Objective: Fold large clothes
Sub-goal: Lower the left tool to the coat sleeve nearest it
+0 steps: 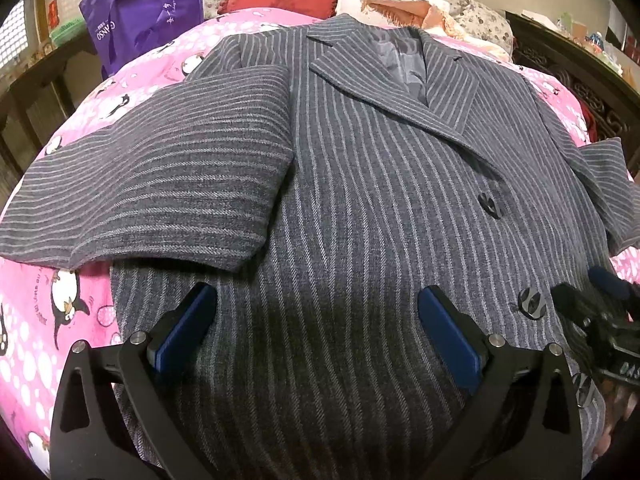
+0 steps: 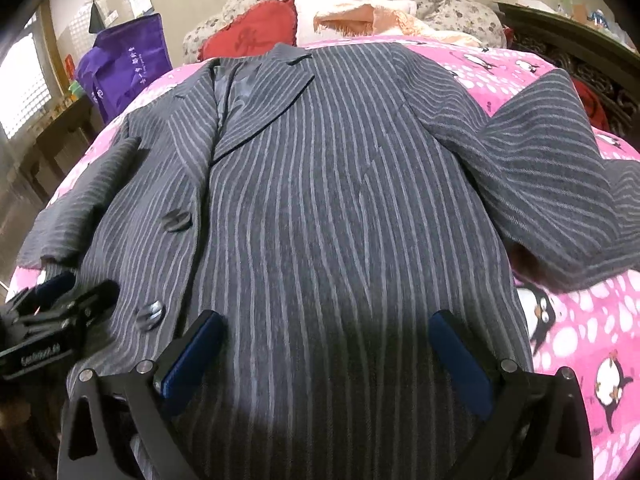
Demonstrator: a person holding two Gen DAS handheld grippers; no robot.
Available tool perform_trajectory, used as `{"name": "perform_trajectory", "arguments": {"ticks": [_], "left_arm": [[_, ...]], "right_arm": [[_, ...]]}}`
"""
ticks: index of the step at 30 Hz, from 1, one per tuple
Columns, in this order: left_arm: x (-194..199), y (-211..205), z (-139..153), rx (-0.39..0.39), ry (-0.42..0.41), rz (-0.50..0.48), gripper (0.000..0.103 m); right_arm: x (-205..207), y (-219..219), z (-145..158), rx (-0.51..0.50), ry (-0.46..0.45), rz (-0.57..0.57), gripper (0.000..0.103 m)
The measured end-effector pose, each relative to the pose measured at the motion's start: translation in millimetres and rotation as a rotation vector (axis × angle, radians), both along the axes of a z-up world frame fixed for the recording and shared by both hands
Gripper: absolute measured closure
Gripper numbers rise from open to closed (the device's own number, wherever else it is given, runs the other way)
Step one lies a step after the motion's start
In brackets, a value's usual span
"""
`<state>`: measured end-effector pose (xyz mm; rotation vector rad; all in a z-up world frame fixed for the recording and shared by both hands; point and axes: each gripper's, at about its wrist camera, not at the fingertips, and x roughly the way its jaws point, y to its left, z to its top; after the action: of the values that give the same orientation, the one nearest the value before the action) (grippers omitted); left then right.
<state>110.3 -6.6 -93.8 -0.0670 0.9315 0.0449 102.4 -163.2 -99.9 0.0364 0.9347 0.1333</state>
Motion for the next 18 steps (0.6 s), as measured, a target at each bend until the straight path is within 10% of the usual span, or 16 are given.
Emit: {"name": "perform_trajectory", "arguments": {"ticks": [18], "left_arm": [[2.0, -2.3, -0.3, 0.005, 0.003, 0.006, 0.0]], "right_arm": [[-2.5, -2.9, -1.3, 0.015, -0.013, 0.0, 0.0]]}}
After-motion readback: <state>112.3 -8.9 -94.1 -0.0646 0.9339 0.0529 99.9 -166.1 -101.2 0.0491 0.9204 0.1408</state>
